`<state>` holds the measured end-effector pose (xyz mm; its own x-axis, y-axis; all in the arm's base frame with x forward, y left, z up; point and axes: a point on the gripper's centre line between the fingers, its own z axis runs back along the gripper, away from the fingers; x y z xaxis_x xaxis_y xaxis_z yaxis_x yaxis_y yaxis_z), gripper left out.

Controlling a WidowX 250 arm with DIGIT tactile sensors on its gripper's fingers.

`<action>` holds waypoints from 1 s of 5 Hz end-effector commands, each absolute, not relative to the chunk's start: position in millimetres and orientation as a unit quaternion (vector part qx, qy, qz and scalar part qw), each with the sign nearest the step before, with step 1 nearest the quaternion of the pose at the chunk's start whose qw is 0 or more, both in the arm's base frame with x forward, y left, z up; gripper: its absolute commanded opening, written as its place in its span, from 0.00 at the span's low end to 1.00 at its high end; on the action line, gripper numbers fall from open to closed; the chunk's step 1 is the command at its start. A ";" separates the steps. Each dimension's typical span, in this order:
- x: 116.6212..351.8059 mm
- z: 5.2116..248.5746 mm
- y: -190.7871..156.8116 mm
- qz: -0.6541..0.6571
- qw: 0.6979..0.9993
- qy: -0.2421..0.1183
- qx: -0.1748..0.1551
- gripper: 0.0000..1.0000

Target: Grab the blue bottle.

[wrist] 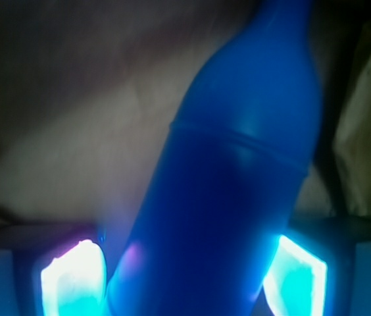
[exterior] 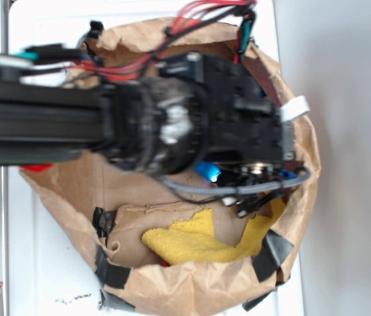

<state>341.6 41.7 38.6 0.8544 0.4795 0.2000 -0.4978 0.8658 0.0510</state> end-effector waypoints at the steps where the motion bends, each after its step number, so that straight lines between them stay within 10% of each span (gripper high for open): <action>1: 346.7 54.9 46.4 0.268 0.952 -0.132 0.072 0.00; 5: 285.9 185.6 68.3 0.189 0.978 -0.093 0.004 0.00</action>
